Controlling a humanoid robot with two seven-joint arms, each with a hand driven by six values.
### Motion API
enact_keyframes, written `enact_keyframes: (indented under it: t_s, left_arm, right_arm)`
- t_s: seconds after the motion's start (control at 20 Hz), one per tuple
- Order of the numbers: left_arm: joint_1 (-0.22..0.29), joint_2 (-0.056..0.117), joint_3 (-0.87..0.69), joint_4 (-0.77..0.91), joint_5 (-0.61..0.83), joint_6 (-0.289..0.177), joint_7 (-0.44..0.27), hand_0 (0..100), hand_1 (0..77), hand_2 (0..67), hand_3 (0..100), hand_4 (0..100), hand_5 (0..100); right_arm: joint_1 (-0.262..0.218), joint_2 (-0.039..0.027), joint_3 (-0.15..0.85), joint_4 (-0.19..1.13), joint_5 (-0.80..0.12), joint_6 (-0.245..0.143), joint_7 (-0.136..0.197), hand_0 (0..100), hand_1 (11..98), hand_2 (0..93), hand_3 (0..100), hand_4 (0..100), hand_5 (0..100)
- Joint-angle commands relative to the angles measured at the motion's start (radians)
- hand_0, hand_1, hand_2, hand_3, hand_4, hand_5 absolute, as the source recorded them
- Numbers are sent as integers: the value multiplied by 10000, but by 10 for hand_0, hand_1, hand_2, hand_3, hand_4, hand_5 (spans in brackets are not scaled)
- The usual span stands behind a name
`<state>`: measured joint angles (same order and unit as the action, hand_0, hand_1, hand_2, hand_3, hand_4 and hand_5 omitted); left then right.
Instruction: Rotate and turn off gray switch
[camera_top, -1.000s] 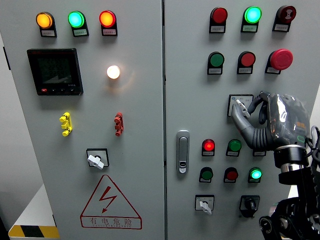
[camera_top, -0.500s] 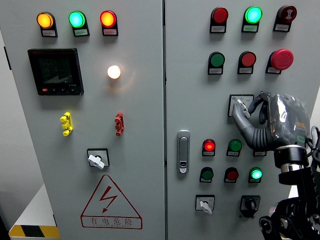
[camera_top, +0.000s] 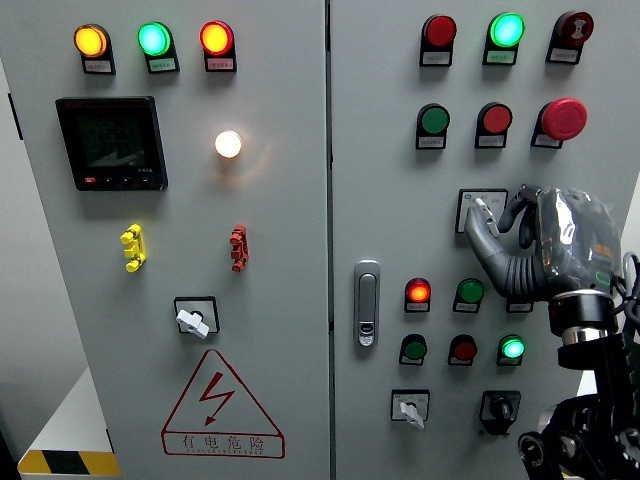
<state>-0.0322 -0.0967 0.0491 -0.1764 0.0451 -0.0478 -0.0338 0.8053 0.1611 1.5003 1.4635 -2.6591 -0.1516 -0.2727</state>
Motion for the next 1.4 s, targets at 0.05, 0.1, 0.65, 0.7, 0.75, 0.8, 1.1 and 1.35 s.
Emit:
enact_keyframes:
  t_s: [0.05, 0.1, 0.65, 0.7, 0.75, 0.8, 1.1, 1.35]
  left_arm:
    - [0, 0, 0, 0, -6, 3, 0, 0, 0, 105, 212, 131, 128]
    - [0, 0, 0, 0, -6, -12, 0, 0, 0, 105, 212, 131, 128]
    - [0, 0, 0, 0, -6, 3, 0, 0, 0, 105, 212, 131, 128]
    - [0, 0, 0, 0, 9, -12, 0, 0, 0, 105, 212, 131, 128]
    - [0, 0, 0, 0, 9, -13, 0, 0, 0, 105, 212, 131, 128]
    - [0, 0, 0, 0, -6, 3, 0, 0, 0, 105, 212, 131, 128]
    - [0, 0, 0, 0, -6, 3, 0, 0, 0, 105, 211, 131, 128]
    - [0, 0, 0, 0, -6, 3, 0, 0, 0, 105, 211, 131, 128]
  right_arm:
    - [0, 0, -16, -16, 205, -217, -141, 543, 340, 733, 1000, 838, 956]
    - [0, 0, -31, -16, 313, -218, -187, 544, 340, 730, 1000, 838, 956]
    - [0, 0, -92, -16, 513, -356, -510, 547, 341, 722, 1000, 838, 957]
    - [0, 0, -108, -16, 513, -356, -525, 546, 342, 727, 1000, 838, 957]
    - [0, 0, -138, -16, 513, -356, -525, 546, 343, 731, 1000, 838, 957]
    - [0, 0, -139, 0, 513, -356, -525, 545, 343, 732, 1000, 838, 957]
    - [-15, 0, -322, 30, 482, -356, -510, 540, 356, 748, 1000, 837, 958]
    - [-46, 0, -491, 30, 482, -356, -510, 547, 361, 754, 1000, 837, 958]
